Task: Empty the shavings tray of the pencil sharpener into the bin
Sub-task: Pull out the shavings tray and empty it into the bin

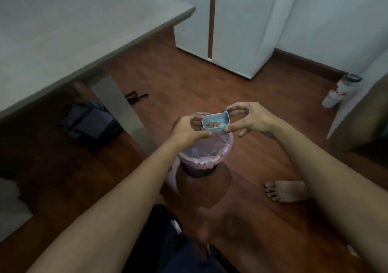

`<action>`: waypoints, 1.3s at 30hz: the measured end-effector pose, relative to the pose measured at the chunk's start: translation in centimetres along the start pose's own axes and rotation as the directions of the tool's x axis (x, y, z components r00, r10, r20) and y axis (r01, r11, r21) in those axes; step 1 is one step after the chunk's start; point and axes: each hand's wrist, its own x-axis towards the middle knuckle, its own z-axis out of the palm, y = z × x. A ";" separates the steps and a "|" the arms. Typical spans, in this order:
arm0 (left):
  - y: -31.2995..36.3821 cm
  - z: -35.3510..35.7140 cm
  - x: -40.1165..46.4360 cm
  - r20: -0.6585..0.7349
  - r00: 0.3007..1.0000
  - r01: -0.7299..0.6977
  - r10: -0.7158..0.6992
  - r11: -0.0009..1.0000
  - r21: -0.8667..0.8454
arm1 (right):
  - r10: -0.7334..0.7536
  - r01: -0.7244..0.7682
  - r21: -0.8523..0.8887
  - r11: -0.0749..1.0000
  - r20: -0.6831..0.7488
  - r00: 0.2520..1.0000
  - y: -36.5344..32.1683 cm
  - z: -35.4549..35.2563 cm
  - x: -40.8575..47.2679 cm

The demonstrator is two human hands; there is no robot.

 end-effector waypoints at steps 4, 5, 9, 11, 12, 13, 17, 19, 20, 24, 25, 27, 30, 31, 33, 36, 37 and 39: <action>-5.0 1.9 3.8 0.013 0.995 0.098 -0.100 0.990 0.103 | 0.054 -0.053 0.030 0.998 -0.022 0.998 4.5 1.3 4.0; -6.3 2.2 4.3 -0.010 0.992 0.123 -0.123 0.982 0.145 | 0.069 -0.068 0.038 0.997 -0.029 0.997 5.5 1.8 4.8; -11.2 2.2 6.4 -0.272 0.944 0.256 -0.187 0.935 0.246 | 0.151 -0.147 0.067 0.987 -0.060 0.987 9.1 3.7 8.0; -13.0 2.0 7.1 -0.372 0.909 0.295 -0.185 0.918 0.265 | 0.177 -0.172 0.072 0.983 -0.075 0.981 10.5 4.5 9.2; -13.6 2.0 7.4 -0.406 0.893 0.318 -0.195 0.911 0.263 | 0.185 -0.180 0.068 0.981 -0.082 0.979 11.0 4.9 9.7; -14.3 2.1 7.7 -0.430 0.876 0.347 -0.217 0.904 0.251 | 0.192 -0.187 0.063 0.980 -0.089 0.977 11.5 5.3 10.3; -16.7 2.9 8.0 -0.437 0.832 0.431 -0.341 0.894 0.123 | 0.213 -0.211 0.024 0.977 -0.110 0.971 12.3 6.6 11.9; -17.8 3.4 7.8 -0.420 0.833 0.440 -0.359 0.891 0.112 | 0.213 -0.217 -0.023 0.976 -0.119 0.970 12.4 7.3 12.6; -18.1 3.5 7.6 -0.418 0.834 0.445 -0.361 0.887 0.121 | 0.211 -0.219 -0.051 0.974 -0.121 0.970 12.5 7.6 13.0; -18.7 4.1 7.5 -0.417 0.822 0.489 -0.388 0.856 0.168 | 0.207 -0.228 -0.191 0.955 -0.125 0.970 12.5 8.7 14.3; -18.8 4.2 7.5 -0.422 0.817 0.496 -0.394 0.853 0.164 | 0.199 -0.224 -0.239 0.945 -0.123 0.972 12.5 8.9 14.5; -18.9 4.3 7.3 -0.430 0.809 0.503 -0.402 0.851 0.151 | 0.178 -0.209 -0.334 0.919 -0.122 0.976 12.4 9.3 15.0; -19.0 4.5 7.0 -0.443 0.798 0.506 -0.408 0.853 0.126 | 0.157 -0.189 -0.486 0.853 -0.106 0.982 12.1 9.8 15.5; -19.0 4.6 6.9 -0.442 0.799 0.503 -0.407 0.856 0.122 | 0.158 -0.186 -0.518 0.835 -0.098 0.983 12.1 10.0 15.7; -18.8 4.8 6.5 -0.430 0.811 0.490 -0.397 0.862 0.129 | 0.158 -0.178 -0.546 0.819 -0.083 0.984 12.1 10.4 15.9; -18.5 5.0 6.0 -0.409 0.829 0.475 -0.382 0.867 0.153 | 0.149 -0.159 -0.577 0.801 -0.066 0.987 12.1 11.1 16.3; -18.5 5.1 5.9 -0.403 0.834 0.470 -0.376 0.868 0.162 | 0.150 -0.157 -0.583 0.797 -0.061 0.987 12.1 11.3 16.4; -18.5 5.3 5.9 -0.389 0.846 0.460 -0.366 0.869 0.182 | 0.153 -0.159 -0.593 0.789 -0.061 0.986 12.2 11.7 16.8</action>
